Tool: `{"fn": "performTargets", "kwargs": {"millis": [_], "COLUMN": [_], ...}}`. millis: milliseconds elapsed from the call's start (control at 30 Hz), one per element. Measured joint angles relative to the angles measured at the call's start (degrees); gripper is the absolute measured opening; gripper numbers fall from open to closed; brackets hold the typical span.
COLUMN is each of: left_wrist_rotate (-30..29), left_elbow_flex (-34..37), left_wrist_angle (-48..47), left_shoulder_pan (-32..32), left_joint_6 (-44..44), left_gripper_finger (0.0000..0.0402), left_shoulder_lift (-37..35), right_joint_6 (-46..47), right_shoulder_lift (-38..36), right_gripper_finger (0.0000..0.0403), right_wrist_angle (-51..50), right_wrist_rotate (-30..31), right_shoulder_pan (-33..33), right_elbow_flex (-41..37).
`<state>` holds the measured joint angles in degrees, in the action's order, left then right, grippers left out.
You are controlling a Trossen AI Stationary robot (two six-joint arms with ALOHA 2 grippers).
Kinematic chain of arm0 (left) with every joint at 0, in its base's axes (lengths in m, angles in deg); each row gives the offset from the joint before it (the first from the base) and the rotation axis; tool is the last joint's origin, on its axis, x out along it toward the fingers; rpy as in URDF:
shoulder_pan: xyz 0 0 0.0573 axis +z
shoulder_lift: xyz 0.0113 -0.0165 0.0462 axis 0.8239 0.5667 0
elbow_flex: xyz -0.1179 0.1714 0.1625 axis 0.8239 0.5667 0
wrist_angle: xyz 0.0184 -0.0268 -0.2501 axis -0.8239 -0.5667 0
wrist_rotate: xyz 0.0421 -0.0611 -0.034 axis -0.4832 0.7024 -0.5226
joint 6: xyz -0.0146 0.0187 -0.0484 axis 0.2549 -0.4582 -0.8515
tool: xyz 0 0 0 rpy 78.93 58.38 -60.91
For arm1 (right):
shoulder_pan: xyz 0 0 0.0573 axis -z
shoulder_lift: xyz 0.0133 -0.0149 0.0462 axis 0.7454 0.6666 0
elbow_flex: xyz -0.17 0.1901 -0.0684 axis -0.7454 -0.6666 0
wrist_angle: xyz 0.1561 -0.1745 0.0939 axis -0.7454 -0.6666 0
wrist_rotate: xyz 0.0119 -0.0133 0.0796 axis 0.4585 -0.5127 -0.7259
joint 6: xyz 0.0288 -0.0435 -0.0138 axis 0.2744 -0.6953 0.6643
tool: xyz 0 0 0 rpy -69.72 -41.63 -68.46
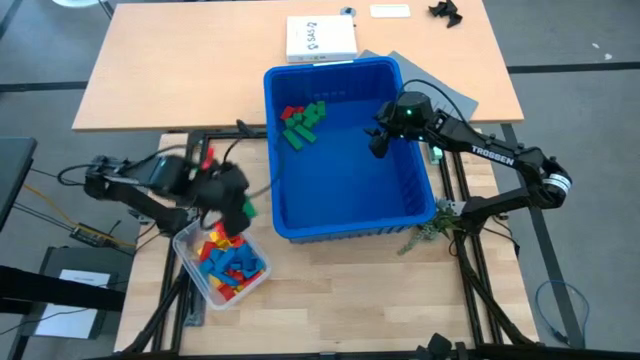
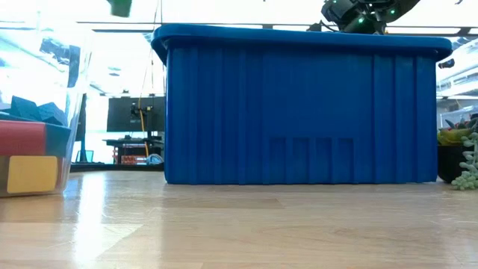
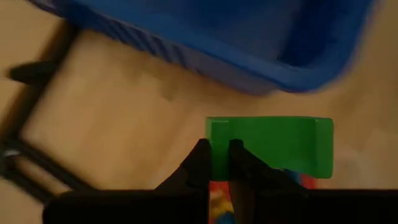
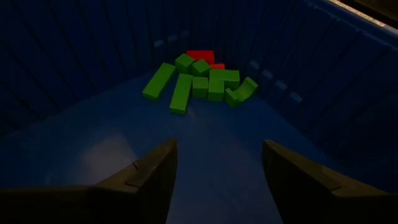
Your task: Sort Items/Unsort Items
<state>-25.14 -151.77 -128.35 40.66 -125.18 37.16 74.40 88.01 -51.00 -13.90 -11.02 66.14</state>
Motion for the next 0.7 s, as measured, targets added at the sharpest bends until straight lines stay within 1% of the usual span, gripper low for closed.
{"fn": "performTargets", "kwargs": {"millis": [133,200,267,400,533,600,700], "left_wrist_rotate": [1.48,2.53,4.98,10.08,11.32,11.32,11.29], "left_elbow_flex": [2.99,6.36,10.44,18.09,23.58,25.12,25.64], "left_wrist_angle": [0.72,0.64,0.92,4.23,7.39,7.5,7.62], "left_shoulder_pan": [-7.44,-10.19,-12.71,-16.46,-17.97,-17.92,-17.46], "left_joint_6": [-8.15,-12.1,-16.29,-21.43,-23.46,-23.72,-23.55], "left_gripper_finger": [0.0038,0.0038,0.0038,0.0038,0.0039,0.0055,0.0101], "left_shoulder_lift": [-0.34,-0.64,-1.09,-1.17,-1.41,-1.41,-1.41], "right_joint_6": [0.0,-0.01,-0.02,-0.02,-0.02,-0.02,-0.02], "right_shoulder_lift": [0.0,0.0,0.0,0.0,0.0,0.0,0.0], "right_gripper_finger": [0.023,0.023,0.023,0.023,0.0229,0.0229,0.0229], "right_wrist_angle": [0.02,0.0,0.07,0.08,0.13,0.13,0.11], "right_wrist_rotate": [-0.01,-0.3,-0.76,-0.86,-0.85,-0.84,-0.86], "right_shoulder_pan": [0.0,0.0,0.0,0.0,-0.01,0.0,0.0], "right_elbow_flex": [0.0,0.0,0.0,0.0,0.0,0.0,0.0]}}
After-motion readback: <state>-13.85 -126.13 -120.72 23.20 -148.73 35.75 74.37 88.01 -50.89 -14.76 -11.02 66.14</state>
